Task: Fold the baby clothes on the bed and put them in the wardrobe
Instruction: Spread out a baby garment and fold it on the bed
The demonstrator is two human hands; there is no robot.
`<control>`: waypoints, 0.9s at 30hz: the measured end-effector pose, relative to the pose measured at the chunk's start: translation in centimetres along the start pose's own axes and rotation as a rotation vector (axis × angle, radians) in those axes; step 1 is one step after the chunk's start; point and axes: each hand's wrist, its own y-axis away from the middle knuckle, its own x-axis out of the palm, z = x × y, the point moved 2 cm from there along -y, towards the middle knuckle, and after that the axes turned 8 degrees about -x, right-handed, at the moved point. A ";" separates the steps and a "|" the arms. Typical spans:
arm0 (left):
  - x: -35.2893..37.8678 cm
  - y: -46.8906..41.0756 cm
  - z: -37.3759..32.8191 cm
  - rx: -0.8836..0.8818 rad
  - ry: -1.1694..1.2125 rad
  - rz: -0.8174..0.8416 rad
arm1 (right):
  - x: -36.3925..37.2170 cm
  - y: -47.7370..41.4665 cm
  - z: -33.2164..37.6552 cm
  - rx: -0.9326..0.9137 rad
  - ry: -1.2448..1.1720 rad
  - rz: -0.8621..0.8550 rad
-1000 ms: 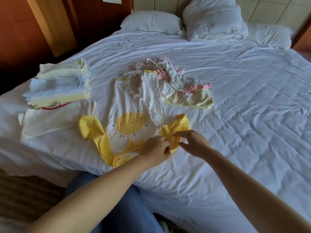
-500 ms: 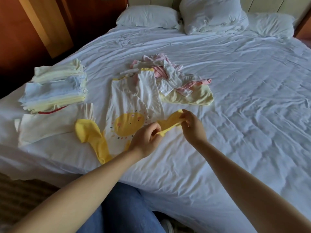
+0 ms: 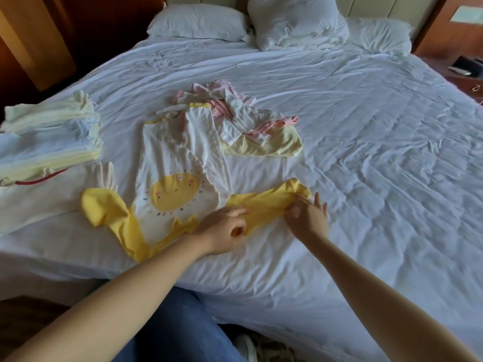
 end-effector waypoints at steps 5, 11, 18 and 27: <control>-1.5 -0.3 0.1 0.030 0.123 -0.243 | -1.8 -1.9 0.4 -0.054 -0.063 -0.185; -1.0 -1.5 2.0 -0.054 -0.044 -0.379 | -0.9 -5.9 1.2 -0.116 0.105 0.065; 1.8 -2.2 2.9 -0.141 -0.318 -0.099 | -0.3 -7.3 0.7 0.011 0.170 0.123; 1.8 -2.9 3.0 -0.141 -0.358 -0.005 | -2.0 -7.7 1.4 0.250 -0.166 0.085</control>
